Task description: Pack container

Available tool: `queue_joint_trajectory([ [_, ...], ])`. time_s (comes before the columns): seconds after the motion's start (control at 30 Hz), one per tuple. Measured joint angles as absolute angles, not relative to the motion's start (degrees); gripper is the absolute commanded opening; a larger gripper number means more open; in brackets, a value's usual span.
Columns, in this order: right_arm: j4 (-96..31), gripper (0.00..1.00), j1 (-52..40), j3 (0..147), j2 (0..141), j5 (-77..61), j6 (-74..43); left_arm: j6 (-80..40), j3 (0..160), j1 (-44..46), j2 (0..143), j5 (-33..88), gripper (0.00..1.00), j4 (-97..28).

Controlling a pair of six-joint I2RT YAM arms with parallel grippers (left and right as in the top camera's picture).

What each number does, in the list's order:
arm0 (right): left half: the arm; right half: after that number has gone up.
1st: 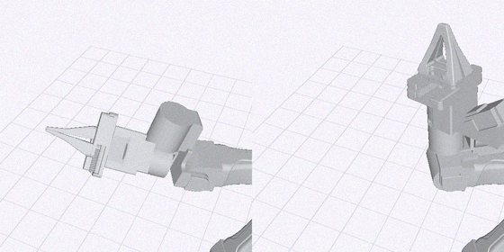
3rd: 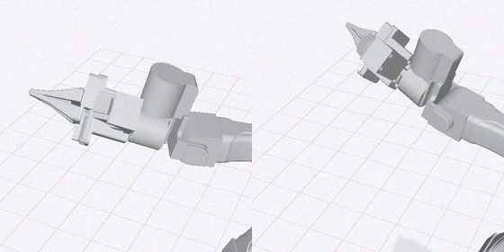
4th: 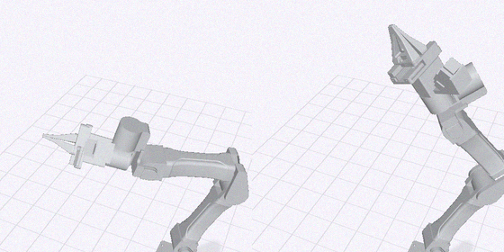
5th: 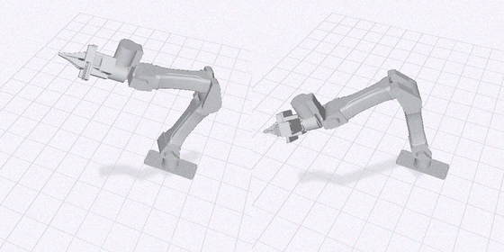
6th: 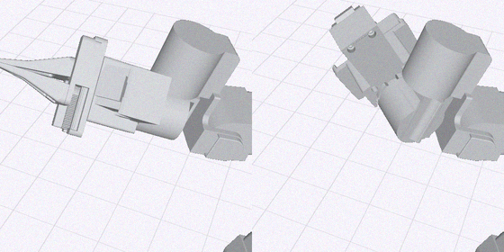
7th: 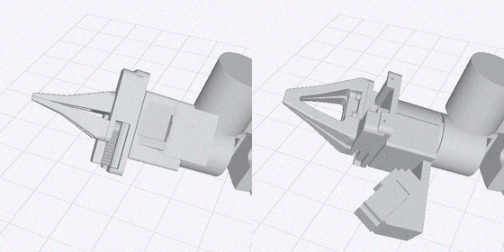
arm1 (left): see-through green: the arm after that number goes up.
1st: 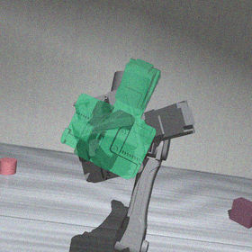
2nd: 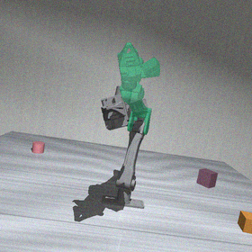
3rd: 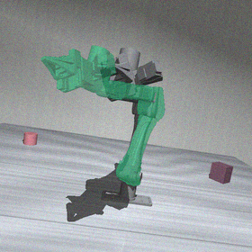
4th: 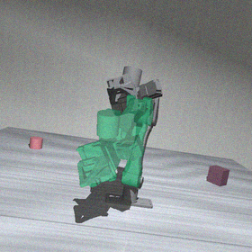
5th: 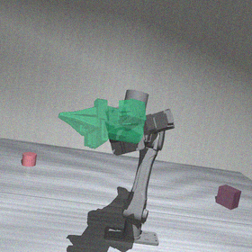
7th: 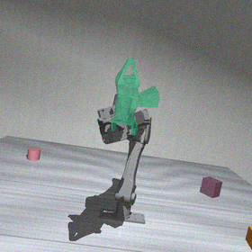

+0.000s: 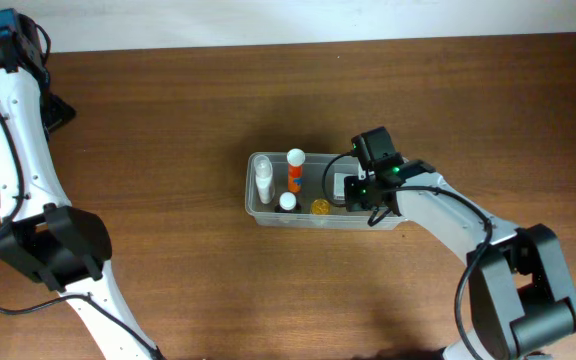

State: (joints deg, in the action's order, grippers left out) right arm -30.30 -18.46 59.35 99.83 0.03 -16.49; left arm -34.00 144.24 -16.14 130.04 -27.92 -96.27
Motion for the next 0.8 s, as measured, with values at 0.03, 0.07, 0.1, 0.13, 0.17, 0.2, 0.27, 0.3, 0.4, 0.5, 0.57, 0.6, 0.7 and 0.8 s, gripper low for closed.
queue_joint_trajectory([
  [0.03,-30.63,0.04,-18.46,59.33,99.31,0.08,-16.49,-34.02,144.24,-16.14,130.04,-27.92,1.00,-96.25],
  [0.07,-31.00,0.04,-18.46,59.33,98.74,0.10,-16.51,-34.00,144.24,-16.14,130.04,-27.92,0.99,-96.25],
  [0.1,-31.27,0.04,-18.46,59.33,97.80,0.10,-16.47,-34.02,144.24,-16.14,130.04,-27.92,0.99,-96.27],
  [0.13,-31.31,0.04,-18.46,59.33,96.86,0.10,-16.49,-34.00,144.24,-16.14,130.04,-27.92,1.00,-96.25],
  [0.17,-31.29,0.04,-18.46,59.33,95.59,0.10,-16.49,-34.00,144.24,-16.14,130.04,-27.92,0.99,-96.25],
  [0.2,-31.27,0.04,-18.46,59.33,94.08,0.10,-16.51,-34.00,144.24,-16.14,130.04,-27.92,0.99,-96.25],
  [0.27,-31.20,0.04,-18.46,59.33,91.53,0.14,-16.49,-34.02,144.24,-16.14,130.04,-27.92,0.99,-96.25],
  [0.3,-31.09,0.04,-18.46,59.33,90.13,0.32,-16.49,-34.00,144.24,-16.14,130.04,-27.92,0.99,-96.25],
  [0.4,-30.41,0.04,-18.46,59.33,88.42,1.50,-16.47,-34.00,144.24,-16.14,130.04,-27.92,0.99,-96.25],
  [0.5,-29.91,0.04,-18.46,59.33,89.01,2.87,-16.51,-34.00,144.24,-16.14,130.04,-27.92,0.99,-96.25],
  [0.57,-29.06,0.04,-18.46,59.33,90.00,3.38,-16.49,-34.00,144.24,-16.14,130.04,-27.90,0.99,-96.25],
  [0.6,-28.34,0.04,-18.46,59.33,91.02,3.60,-16.49,-34.00,144.24,-16.14,130.04,-27.90,1.00,-96.25],
  [0.7,-25.67,0.04,-18.46,59.33,94.26,3.86,-16.49,-34.02,144.24,-16.14,130.04,-27.92,1.00,-96.25],
  [0.8,-24.14,0.04,-18.46,59.33,97.01,4.08,-16.49,-34.00,144.24,-16.14,130.04,-27.92,0.99,-96.25],
])
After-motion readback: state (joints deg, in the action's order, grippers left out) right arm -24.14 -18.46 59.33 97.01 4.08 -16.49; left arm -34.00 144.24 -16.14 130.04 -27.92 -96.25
